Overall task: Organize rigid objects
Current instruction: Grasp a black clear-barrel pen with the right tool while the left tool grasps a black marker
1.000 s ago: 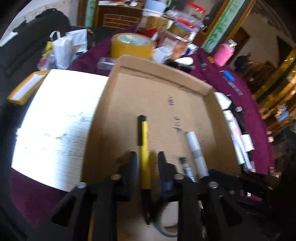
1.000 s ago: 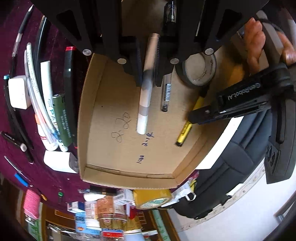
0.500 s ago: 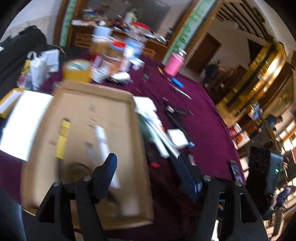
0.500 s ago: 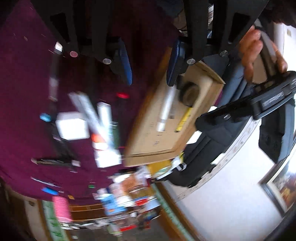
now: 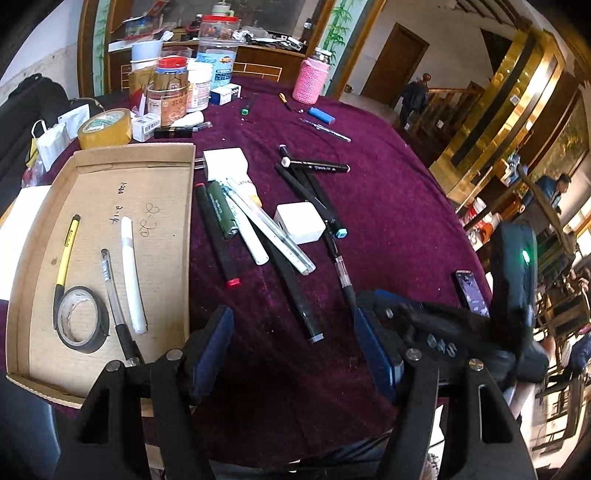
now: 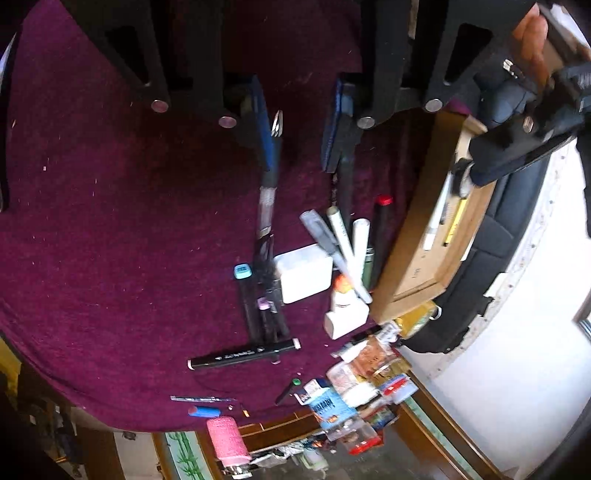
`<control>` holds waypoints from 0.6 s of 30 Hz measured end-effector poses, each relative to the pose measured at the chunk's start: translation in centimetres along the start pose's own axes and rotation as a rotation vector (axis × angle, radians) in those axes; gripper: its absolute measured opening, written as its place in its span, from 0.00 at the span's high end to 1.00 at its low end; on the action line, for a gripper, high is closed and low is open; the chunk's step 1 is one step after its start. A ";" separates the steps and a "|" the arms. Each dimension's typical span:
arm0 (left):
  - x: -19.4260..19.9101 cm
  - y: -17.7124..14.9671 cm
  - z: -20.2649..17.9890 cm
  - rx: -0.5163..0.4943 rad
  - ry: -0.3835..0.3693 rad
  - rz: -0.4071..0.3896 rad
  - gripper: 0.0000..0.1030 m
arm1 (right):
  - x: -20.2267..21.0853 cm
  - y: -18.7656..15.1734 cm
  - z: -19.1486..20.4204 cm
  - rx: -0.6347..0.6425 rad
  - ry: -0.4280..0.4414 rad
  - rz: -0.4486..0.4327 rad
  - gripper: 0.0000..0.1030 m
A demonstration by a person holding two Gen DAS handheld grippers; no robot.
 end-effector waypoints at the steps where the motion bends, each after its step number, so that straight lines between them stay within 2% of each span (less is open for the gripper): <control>1: -0.1 -0.1 -0.1 -0.003 0.001 0.003 0.35 | -0.3 0.4 -0.1 0.000 -0.008 0.005 0.78; 4: -0.6 -0.5 0.1 -0.001 0.009 0.022 0.35 | -1.5 1.7 0.0 0.012 -0.047 0.013 0.80; 7: -1.3 -0.8 0.4 0.003 0.019 0.044 0.35 | -3.0 2.6 -0.2 0.045 -0.127 0.023 0.80; 9: -1.7 -0.9 0.5 0.005 0.022 0.057 0.35 | -3.9 2.5 -0.7 0.052 -0.178 0.040 0.84; 13: -2.8 -0.8 0.3 0.003 0.013 0.077 0.36 | -3.8 1.4 -0.8 0.096 -0.187 0.032 0.88; 18: -4.6 -0.5 -0.9 -0.024 -0.005 0.110 0.37 | -2.0 -1.1 -1.5 0.074 -0.131 0.061 0.90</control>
Point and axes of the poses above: each gripper's, at about its wrist camera, not at the fingertips, and x roughly against the way its jaws point, z to its left, y to its top, the point moved 7 cm from there along -x, roughly the way its jaws point, and after that the axes turned 1 degree about -x, right-handed, at the moved point
